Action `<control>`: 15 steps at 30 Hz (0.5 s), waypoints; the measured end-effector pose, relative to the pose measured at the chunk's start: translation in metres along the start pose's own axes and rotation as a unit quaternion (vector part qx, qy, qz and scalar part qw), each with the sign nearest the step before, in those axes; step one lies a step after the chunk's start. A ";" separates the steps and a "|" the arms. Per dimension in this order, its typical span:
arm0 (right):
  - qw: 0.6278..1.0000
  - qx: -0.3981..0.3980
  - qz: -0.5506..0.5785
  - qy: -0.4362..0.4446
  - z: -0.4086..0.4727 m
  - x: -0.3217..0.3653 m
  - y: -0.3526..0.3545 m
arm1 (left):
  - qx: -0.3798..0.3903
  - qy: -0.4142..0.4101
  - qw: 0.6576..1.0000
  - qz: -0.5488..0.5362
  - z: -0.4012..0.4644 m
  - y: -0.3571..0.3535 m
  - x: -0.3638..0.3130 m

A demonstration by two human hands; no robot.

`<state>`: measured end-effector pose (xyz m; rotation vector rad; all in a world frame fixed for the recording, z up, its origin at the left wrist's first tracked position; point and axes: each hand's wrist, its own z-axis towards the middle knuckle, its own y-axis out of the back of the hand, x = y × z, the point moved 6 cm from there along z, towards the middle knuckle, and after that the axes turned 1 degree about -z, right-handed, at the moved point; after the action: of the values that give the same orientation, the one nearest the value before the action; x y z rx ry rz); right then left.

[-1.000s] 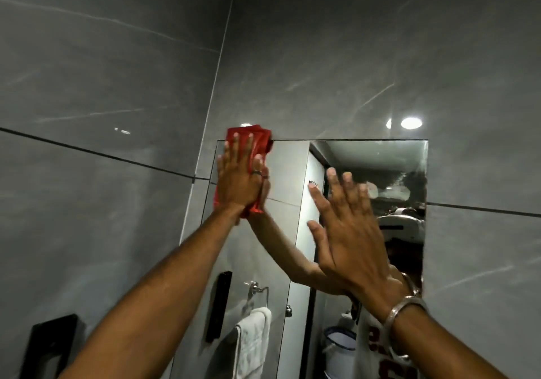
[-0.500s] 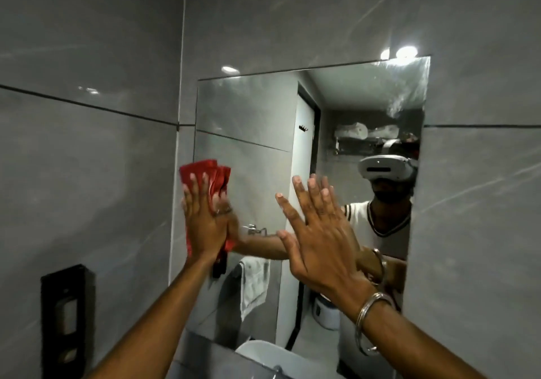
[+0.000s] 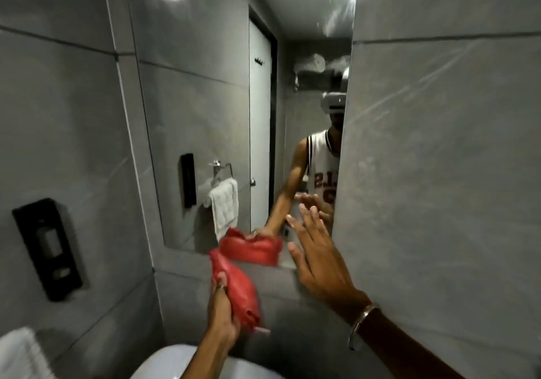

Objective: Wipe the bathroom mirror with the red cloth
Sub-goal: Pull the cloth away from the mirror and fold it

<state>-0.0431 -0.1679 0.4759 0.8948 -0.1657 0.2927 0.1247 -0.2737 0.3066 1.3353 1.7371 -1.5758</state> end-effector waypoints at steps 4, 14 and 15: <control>0.978 0.035 0.116 -0.172 -0.074 -0.049 -0.018 | 0.057 0.111 0.970 -0.208 -0.045 -0.043 0.061; 0.715 0.178 0.397 -0.547 -0.292 -0.147 -0.069 | 0.114 0.316 0.942 -0.007 -0.110 -0.099 0.229; 0.713 0.170 0.389 -0.558 -0.310 -0.153 -0.070 | 0.095 0.328 0.939 0.037 -0.111 -0.093 0.247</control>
<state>-0.1591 0.0073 0.1922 1.2431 -1.7134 0.5391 -0.0331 -0.0721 0.1774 2.1843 1.8826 -1.3673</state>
